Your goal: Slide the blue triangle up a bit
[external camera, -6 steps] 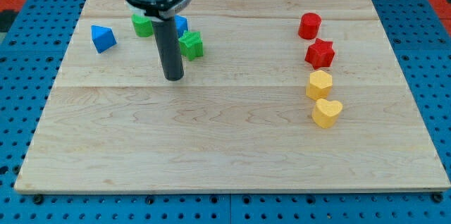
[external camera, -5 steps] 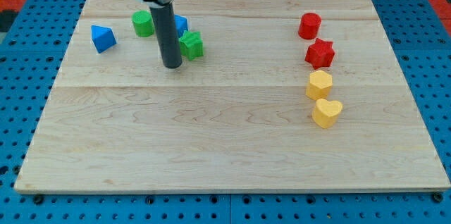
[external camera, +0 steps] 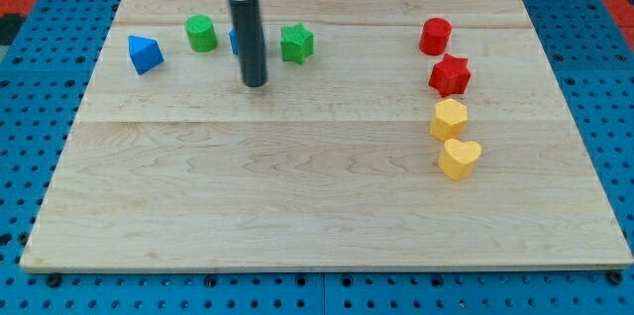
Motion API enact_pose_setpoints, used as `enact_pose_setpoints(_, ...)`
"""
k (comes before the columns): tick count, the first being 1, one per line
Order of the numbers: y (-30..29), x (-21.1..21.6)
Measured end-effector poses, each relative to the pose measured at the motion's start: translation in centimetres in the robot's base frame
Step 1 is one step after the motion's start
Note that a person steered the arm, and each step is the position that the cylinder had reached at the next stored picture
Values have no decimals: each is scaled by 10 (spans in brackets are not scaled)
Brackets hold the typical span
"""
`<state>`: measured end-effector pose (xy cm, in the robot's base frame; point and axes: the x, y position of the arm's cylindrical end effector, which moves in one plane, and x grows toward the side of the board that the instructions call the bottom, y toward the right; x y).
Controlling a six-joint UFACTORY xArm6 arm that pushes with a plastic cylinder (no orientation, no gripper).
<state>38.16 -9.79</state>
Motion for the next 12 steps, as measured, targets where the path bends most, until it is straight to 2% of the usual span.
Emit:
enact_pose_setpoints(2, -17, -31)
enact_pose_setpoints(4, -15, -33)
enact_pose_setpoints(6, 17, -40)
enact_pose_setpoints(7, 20, -33)
enact_pose_setpoints(8, 13, -4)
enact_pose_setpoints(9, -61, 45)
enact_pose_setpoints(10, -132, 44)
enact_pose_setpoints(11, -147, 29)
enact_pose_setpoints(12, -114, 8)
